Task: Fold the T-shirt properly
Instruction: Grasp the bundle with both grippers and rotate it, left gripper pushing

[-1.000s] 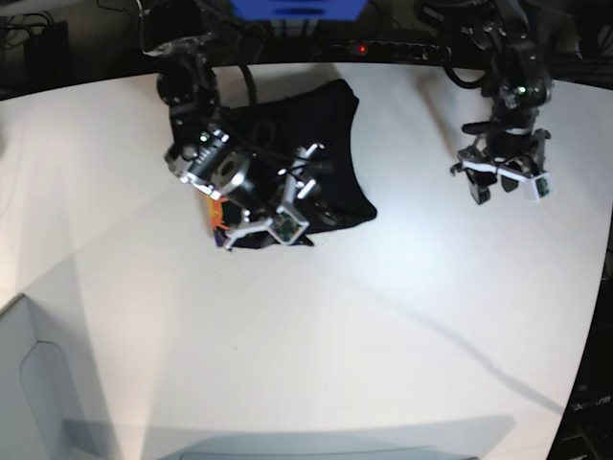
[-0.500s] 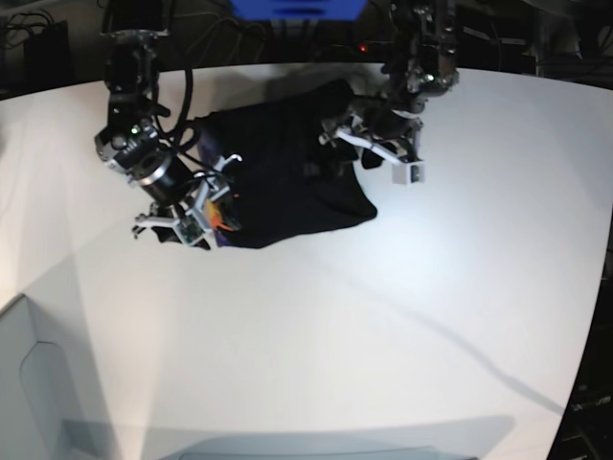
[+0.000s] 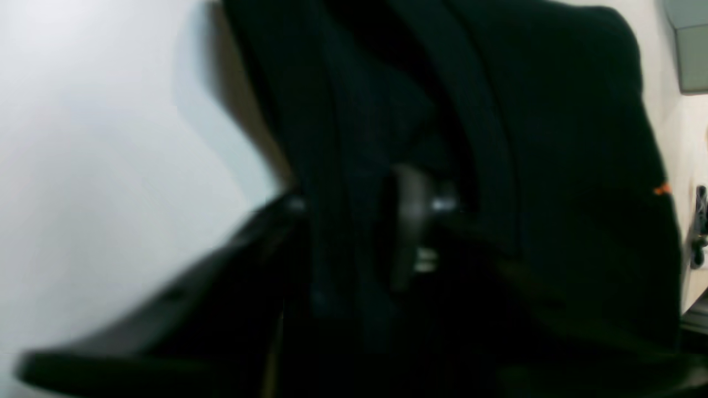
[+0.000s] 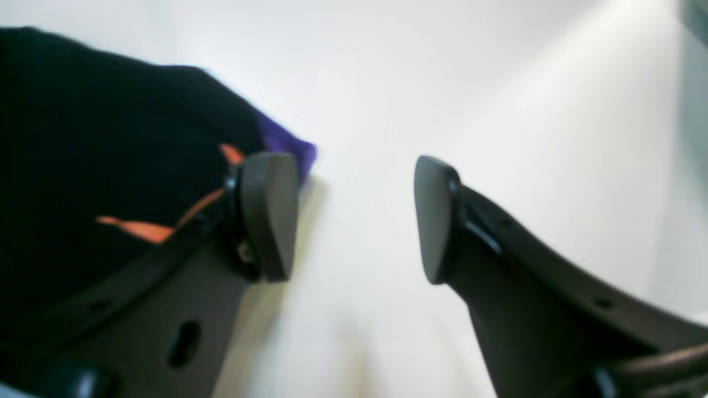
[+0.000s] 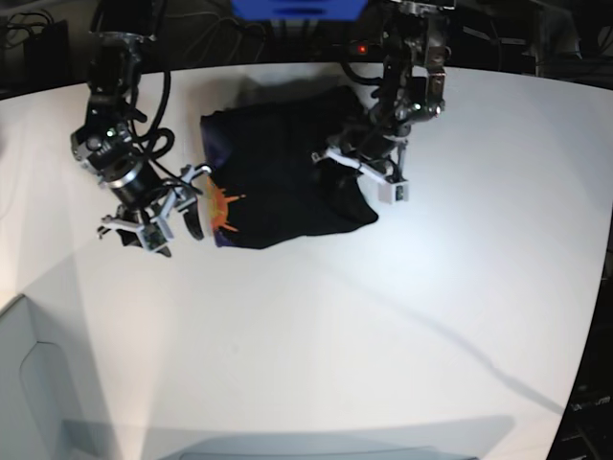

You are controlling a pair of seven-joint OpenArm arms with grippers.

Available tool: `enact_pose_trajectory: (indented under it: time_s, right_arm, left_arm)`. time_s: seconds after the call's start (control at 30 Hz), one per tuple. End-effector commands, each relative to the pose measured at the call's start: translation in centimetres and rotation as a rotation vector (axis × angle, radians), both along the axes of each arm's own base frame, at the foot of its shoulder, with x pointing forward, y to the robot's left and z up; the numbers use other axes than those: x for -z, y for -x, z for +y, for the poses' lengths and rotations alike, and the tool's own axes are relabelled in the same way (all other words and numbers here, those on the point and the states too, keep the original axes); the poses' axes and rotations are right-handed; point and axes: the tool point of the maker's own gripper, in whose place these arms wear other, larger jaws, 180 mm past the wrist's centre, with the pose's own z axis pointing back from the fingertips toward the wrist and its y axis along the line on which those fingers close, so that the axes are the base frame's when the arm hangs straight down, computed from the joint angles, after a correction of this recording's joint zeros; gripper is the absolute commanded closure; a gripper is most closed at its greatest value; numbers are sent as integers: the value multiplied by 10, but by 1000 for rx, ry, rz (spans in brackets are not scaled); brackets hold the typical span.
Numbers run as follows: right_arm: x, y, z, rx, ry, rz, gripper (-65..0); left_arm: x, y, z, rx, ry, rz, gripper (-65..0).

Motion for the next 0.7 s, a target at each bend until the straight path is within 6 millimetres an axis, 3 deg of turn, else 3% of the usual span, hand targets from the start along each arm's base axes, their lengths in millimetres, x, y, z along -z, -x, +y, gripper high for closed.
enact_pose_trajectory:
  time_s: [0.0, 0.03, 0.3, 0.5, 0.67]
  right_arm:
    - [-17, -7, -3, 6, -14, -61, -341]
    - [-19, -9, -8, 20, -11, -67, -341]
    - [-27, -11, -58, 168, 0, -91, -341]
    - [-30, -3, -99, 284, 16, -99, -341]
    - [-27, 10, -126, 364, 31, -87, -340]
  left_arm:
    - [5, 2, -4, 21, -11, 28, -48]
    - [8, 2, -8, 38, -11, 34, 0]
    - [12, -20, -45, 417, -172, -41, 0]
    - [5, -58, -68, 754, -397, -166, 0]
    - [-20, -94, -110, 988, -566, -311, 0]
